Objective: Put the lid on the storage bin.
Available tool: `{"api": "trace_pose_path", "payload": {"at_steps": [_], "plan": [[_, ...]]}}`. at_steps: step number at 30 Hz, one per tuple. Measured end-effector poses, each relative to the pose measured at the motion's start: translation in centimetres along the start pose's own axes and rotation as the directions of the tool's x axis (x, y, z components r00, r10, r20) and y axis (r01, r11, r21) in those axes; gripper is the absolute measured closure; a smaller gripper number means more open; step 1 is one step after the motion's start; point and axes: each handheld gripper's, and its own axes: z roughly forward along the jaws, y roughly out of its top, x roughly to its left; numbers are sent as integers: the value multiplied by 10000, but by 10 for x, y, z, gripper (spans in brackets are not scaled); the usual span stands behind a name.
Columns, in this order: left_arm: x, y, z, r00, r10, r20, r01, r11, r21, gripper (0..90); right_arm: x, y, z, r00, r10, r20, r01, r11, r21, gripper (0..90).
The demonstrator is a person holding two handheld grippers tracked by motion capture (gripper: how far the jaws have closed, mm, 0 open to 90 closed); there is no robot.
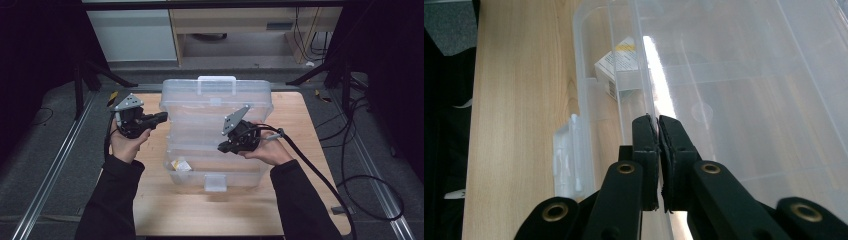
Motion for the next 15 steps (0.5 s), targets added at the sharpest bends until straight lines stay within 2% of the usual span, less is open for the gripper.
{"api": "trace_pose_path", "payload": {"at_steps": [9,15], "plan": [[-2,-2,2,9999,130,-7,-130,9998,176,889,5,-6,2,10000,62,-15,-62,9998,-173,855],[-2,-5,2,9998,206,-46,-204,9993,311,891,10,-12,-6,9985,331,437,-313,9986,-422,808]]}}
